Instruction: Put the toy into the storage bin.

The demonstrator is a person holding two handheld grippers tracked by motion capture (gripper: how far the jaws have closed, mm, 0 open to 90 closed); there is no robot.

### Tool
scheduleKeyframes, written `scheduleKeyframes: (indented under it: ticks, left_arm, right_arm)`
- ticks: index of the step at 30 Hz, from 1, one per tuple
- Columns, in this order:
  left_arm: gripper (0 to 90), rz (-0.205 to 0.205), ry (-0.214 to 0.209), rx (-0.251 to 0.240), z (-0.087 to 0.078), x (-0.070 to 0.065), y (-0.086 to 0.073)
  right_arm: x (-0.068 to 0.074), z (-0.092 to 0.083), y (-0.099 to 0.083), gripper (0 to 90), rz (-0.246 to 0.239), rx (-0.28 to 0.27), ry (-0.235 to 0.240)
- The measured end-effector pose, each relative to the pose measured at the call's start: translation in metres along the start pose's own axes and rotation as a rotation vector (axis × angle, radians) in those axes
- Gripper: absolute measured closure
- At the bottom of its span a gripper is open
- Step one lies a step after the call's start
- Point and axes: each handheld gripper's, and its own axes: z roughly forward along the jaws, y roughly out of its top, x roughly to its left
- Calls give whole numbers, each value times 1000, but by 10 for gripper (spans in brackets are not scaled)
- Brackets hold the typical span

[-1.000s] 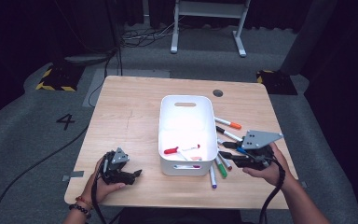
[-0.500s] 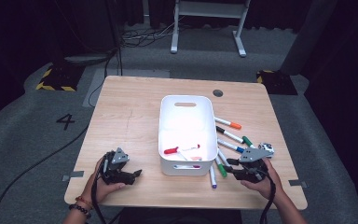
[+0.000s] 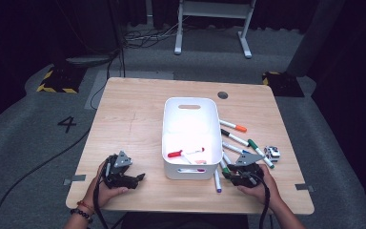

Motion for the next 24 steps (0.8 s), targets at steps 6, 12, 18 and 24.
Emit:
scheduleKeyframes:
  ticks: [6, 12, 18, 24]
  left_arm:
    - [162, -1, 0, 0, 0, 0, 0]
    - [162, 0, 0, 1, 0, 0, 0]
    - [162, 1, 2, 2, 0, 0, 0]
    - [161, 0, 0, 1, 0, 0, 0]
  right_arm:
    - [-5, 4, -1, 612, 48, 4, -9]
    - [-10, 6, -3, 667, 63, -4, -8]
    - [-17, 1, -10, 730, 70, -6, -28]
    - [-22, -8, -21, 746, 91, -16, -46]
